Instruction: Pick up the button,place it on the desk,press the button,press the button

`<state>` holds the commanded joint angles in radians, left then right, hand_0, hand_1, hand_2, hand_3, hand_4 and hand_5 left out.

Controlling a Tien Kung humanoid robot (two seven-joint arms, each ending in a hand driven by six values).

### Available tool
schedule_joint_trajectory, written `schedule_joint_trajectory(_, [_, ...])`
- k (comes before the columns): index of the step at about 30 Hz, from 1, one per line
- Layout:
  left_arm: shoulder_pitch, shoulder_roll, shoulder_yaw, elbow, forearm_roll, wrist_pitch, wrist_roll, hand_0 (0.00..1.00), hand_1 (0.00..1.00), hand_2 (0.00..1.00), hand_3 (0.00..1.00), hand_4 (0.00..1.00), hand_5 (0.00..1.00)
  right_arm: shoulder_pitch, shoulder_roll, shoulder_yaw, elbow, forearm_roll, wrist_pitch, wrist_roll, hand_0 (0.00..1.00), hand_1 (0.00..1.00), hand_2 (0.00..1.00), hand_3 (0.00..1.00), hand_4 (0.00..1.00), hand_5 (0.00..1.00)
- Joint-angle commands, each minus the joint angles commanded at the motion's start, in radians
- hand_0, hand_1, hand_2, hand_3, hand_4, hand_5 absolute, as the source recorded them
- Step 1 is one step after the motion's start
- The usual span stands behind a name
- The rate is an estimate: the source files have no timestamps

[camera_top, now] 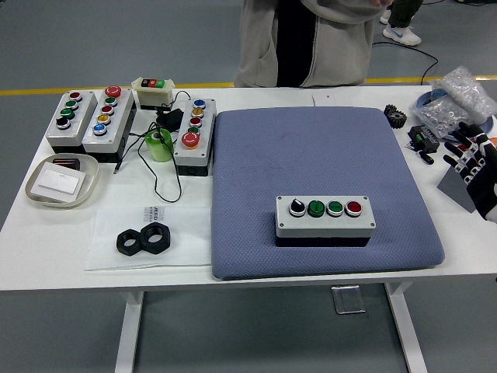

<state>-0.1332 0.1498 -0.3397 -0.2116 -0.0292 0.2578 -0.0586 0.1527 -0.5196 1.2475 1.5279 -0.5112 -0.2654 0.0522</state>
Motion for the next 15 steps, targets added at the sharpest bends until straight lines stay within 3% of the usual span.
schedule_joint_trajectory(15, [-0.001,-0.001,-0.001,0.001,-0.001,-0.001,-0.001,0.766,0.827,0.862,0.826,0.627,0.998,0.004,0.002,0.011,0.008,-0.002,-0.002,-0.001,0.95,0.874,0.898,0.857,0.623,0.637])
